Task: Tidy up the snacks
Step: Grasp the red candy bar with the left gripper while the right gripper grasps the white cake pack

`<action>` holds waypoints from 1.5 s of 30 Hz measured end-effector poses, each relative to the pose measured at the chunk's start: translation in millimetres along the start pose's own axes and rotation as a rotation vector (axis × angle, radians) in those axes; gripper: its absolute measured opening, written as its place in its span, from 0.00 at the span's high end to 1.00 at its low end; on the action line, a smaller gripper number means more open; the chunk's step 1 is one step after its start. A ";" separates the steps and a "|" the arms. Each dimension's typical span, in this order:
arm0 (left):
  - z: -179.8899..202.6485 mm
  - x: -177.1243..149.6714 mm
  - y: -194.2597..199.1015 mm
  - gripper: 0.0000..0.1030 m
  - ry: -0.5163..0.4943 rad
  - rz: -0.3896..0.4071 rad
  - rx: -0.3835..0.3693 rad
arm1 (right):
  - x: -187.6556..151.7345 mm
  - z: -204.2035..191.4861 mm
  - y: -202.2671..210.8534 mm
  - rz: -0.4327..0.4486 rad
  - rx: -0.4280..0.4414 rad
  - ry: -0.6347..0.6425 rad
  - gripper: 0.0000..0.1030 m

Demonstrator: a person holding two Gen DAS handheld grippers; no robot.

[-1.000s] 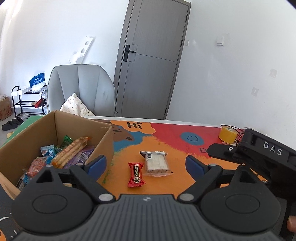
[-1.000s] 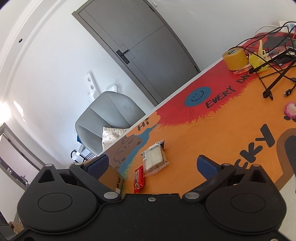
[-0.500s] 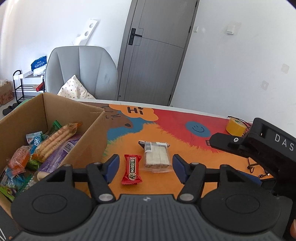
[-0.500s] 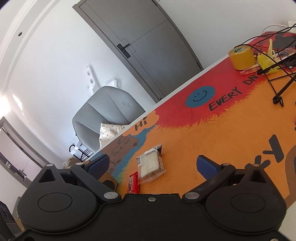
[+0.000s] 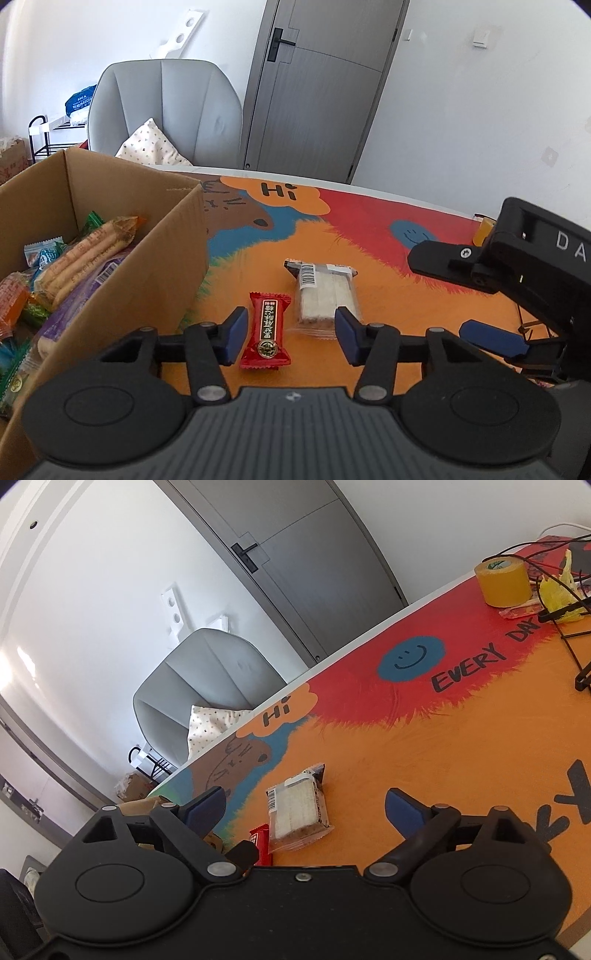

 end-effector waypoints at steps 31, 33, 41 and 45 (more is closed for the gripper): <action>-17.0 -4.1 -18.3 0.96 0.077 -0.041 -0.045 | -22.9 2.8 -83.0 -0.164 -0.121 0.091 0.59; -17.7 -2.7 -16.4 0.93 0.080 -0.031 -0.042 | -23.0 4.9 -79.8 -0.158 -0.121 0.086 0.61; -12.6 -5.6 -20.7 0.88 0.078 -0.062 -0.037 | -23.7 20.0 -54.1 -0.119 -0.135 0.038 0.63; -9.1 -8.7 -20.6 0.65 0.066 -0.055 -0.014 | -26.7 27.8 -37.2 -0.105 -0.147 0.011 0.62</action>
Point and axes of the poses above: each gripper's, at about its wrist camera, not at the fingertips, and y roughly against the way its jaws point, z to its right, x to its top, the point moved 7 cm from there along -y, roughly the way its jaws point, and after that the axes turned 14 degrees about x, right-handed, at the moved point
